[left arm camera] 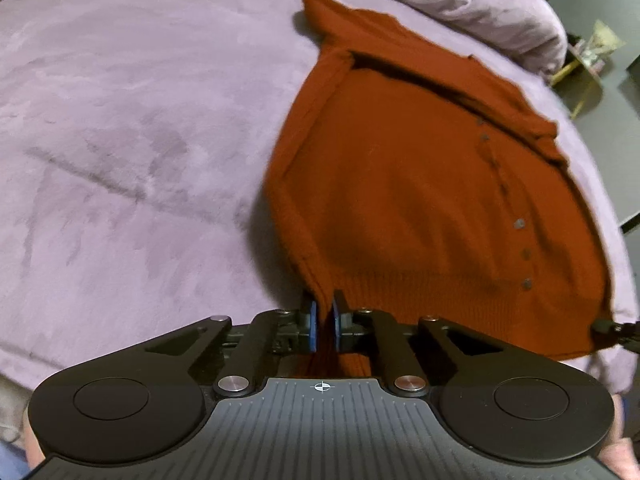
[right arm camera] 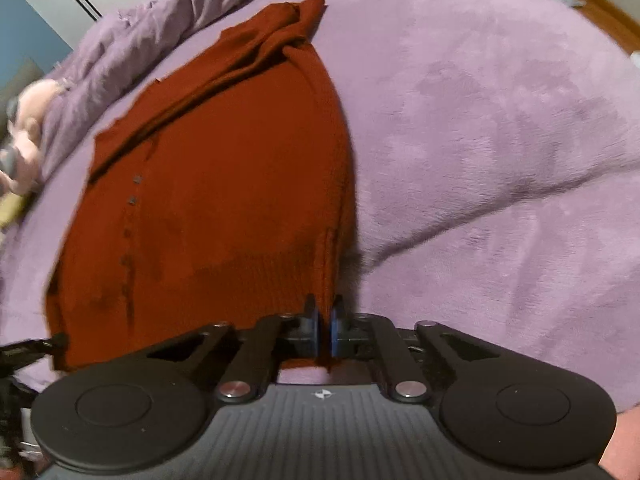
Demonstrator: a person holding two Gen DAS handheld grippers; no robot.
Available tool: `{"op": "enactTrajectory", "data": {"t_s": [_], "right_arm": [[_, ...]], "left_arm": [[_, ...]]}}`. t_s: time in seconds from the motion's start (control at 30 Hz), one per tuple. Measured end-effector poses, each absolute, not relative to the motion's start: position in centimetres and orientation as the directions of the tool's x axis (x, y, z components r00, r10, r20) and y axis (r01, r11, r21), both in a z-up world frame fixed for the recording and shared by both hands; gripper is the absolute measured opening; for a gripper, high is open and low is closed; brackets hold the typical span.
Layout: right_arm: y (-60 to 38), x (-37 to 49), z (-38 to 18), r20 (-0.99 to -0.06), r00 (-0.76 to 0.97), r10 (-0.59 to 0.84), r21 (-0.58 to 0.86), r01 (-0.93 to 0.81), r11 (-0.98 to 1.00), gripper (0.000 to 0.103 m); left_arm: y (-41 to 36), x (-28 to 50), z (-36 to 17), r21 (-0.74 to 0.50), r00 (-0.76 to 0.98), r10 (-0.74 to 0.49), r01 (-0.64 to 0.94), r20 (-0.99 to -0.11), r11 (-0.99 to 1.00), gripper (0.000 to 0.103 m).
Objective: Fold small clothes
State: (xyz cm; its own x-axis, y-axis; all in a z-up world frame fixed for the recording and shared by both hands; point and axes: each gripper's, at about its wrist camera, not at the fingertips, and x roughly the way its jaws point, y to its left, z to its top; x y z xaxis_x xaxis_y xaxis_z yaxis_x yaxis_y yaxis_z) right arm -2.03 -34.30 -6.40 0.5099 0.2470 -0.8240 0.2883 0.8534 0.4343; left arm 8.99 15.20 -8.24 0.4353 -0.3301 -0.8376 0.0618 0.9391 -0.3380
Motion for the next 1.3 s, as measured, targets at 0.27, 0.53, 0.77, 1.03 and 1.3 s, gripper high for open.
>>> {"op": "enactTrajectory", "data": {"t_s": [0.27, 0.53, 0.77, 1.03, 1.3], "right_arm": [[-37.3, 3.1, -3.3, -0.603, 0.697, 0.388, 0.696, 0.221, 0.684, 0.004], [-36.3, 11.9, -4.0, -0.642, 0.723, 0.255, 0.533, 0.182, 0.826, 0.005], [-36.0, 11.7, -3.5, -0.612, 0.783, 0.116, 0.330, 0.120, 0.936, 0.031], [-35.6, 12.2, -3.9, -0.637, 0.761, 0.125, 0.161, -0.028, 0.987, 0.053], [-33.5, 14.7, -6.1, -0.705, 0.689, 0.164, 0.136, -0.096, 0.986, 0.039]], "left_arm": [[15.7, 15.1, -2.9, -0.486, 0.600, -0.417, 0.053, -0.683, 0.872, 0.009], [11.4, 22.2, -4.5, -0.313, 0.645, -0.270, 0.049, -0.715, 0.948, 0.009], [12.0, 22.8, -5.7, -0.245, 0.633, -0.237, 0.077, -0.737, 0.967, 0.034], [13.3, 23.6, -5.6, -0.184, 0.644, -0.199, 0.092, -0.738, 0.979, 0.046], [10.5, 25.2, -7.2, -0.164, 0.595, -0.247, 0.191, -0.765, 0.968, 0.049]]}}
